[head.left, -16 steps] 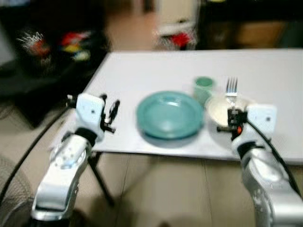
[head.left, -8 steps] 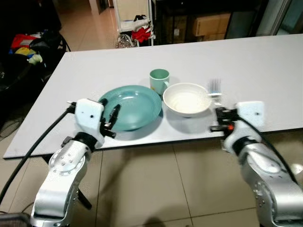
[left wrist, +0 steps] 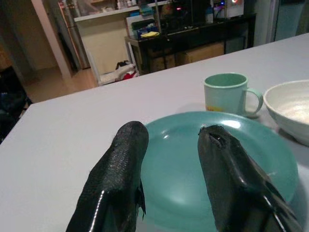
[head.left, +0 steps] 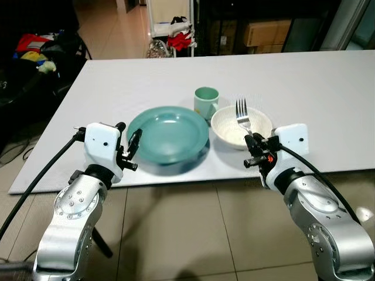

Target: Setting the table

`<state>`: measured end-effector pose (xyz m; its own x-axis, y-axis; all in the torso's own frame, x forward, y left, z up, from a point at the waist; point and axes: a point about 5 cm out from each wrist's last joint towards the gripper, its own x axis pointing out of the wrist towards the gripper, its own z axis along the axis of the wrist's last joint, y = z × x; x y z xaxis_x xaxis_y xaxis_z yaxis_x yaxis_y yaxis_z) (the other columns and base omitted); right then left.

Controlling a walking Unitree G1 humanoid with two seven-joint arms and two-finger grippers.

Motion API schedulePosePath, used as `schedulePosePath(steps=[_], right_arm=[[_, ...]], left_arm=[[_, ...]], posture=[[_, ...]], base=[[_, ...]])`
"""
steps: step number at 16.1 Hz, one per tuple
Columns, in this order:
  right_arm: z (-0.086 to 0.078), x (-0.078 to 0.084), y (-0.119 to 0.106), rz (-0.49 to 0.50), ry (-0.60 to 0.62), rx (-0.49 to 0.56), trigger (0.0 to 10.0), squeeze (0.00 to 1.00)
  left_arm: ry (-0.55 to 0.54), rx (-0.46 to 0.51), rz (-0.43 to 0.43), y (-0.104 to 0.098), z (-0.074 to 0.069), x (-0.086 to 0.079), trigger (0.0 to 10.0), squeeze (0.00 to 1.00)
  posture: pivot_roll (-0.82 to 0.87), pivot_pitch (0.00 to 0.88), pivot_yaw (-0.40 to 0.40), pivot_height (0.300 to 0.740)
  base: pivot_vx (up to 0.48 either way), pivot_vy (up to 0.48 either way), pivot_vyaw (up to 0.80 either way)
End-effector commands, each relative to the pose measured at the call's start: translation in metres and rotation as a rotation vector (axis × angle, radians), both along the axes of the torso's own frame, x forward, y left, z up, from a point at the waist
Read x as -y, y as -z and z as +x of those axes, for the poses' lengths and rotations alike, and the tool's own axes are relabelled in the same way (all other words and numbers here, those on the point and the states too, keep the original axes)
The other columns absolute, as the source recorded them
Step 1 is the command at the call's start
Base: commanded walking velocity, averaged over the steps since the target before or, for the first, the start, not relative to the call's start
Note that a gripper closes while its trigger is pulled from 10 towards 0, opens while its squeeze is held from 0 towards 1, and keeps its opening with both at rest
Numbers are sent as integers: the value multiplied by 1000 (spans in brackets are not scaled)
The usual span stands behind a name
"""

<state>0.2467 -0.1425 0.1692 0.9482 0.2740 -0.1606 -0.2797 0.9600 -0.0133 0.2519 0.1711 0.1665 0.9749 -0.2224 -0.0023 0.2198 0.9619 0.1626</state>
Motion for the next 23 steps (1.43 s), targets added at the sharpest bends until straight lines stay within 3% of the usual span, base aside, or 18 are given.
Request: schedulePosePath(steps=[1,15,23], right_arm=[[-1,-2,-2,2,-2,7,10000,0],[0,1,0,5,28,-9,10000,0],[-1,-1,2,16,26,-11,10000,0]], left_arm=[[0,5,5,-2,0,-1,10000,0],[18,8,17,-3,2,2,10000,0],[28,1,10,-3,2,3,10000,0]], posture=[[-57,0,41,740],[-57,0,49,740],[-53,0,52,740]], base=[[296,0,0],[57,0,0],[0,380,0]])
